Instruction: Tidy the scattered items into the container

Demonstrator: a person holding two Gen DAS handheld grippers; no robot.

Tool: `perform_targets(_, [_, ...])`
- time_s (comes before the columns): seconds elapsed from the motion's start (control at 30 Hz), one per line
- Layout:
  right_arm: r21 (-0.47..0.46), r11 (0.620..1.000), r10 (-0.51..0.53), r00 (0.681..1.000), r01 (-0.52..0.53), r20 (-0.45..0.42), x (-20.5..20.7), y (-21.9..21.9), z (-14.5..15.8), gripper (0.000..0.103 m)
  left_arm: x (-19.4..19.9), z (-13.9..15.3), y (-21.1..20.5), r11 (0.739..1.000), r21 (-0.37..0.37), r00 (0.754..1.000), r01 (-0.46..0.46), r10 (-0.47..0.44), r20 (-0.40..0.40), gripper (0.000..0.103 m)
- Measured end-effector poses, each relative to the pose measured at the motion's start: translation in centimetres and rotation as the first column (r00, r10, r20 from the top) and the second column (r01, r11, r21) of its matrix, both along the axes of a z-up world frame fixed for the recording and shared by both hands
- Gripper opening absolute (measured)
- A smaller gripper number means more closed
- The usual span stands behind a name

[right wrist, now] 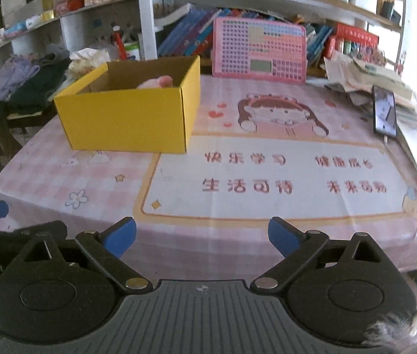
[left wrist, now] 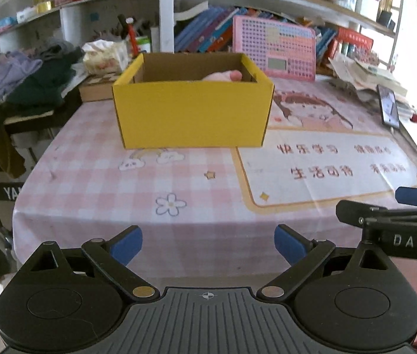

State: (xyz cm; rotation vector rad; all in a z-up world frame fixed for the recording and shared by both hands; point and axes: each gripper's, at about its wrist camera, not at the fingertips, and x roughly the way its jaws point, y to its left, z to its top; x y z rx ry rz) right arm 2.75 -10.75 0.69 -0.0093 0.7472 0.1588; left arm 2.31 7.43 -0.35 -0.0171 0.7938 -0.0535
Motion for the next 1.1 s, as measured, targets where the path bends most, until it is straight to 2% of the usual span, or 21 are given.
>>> perform_targets(0.37, [0.0,1.0,-0.015,1.0,0.015,-0.02,0.38,-0.39,-0.25,0.1,0.46,-0.11,0.01,1.0,0.01,0.999,-0.026,0.026,-0.021,0.098])
perform_targets(0.6, [-0.002,1.0,-0.023,0.999,0.023,-0.026,0.39,-0.59,-0.3,0.102,0.48,-0.43,-0.25,0.999,0.025,0.999,-0.027,0.028,-0.044,0.103])
perform_targets(1.1, [-0.025,0.999,-0.043,0.999,0.043,-0.028,0.08,-0.42,-0.38,0.102,0.27,-0.66,-0.46,0.999,0.035,0.998,-0.01,0.012,-0.06,0.103])
